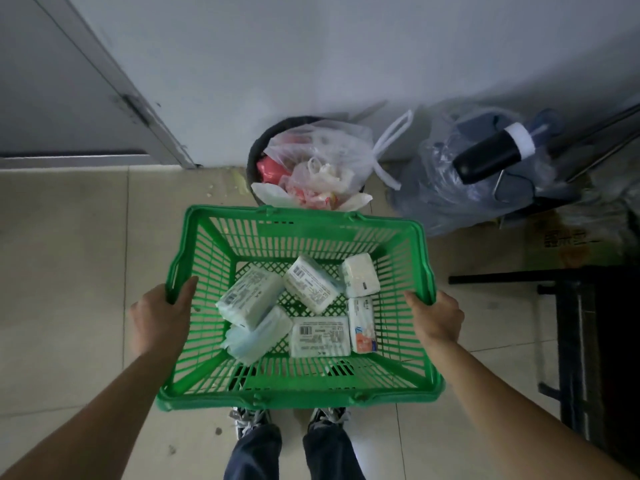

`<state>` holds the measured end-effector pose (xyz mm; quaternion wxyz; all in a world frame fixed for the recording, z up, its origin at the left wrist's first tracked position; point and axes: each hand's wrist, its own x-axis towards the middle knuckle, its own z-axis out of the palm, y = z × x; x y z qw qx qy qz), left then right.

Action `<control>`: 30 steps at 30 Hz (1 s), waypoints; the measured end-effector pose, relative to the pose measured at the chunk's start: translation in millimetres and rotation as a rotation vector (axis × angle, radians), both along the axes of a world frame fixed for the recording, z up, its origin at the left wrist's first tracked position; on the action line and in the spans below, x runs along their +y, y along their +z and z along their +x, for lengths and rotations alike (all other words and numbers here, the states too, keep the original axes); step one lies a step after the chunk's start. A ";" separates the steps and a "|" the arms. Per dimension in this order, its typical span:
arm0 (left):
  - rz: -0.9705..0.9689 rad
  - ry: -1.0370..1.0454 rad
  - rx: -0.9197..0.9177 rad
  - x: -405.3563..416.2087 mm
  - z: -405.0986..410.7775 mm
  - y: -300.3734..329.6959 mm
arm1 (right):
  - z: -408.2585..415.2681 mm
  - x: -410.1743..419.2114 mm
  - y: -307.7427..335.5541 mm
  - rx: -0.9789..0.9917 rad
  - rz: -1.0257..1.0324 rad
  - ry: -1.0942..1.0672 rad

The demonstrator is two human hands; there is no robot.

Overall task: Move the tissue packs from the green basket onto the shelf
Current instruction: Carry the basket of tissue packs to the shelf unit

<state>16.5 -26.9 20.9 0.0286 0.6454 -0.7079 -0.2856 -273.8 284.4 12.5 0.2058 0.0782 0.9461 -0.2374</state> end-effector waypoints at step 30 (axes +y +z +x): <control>-0.206 -0.161 0.358 -112.4 -103.2 577.0 | -123.0 -63.5 550.7 0.150 -0.335 0.069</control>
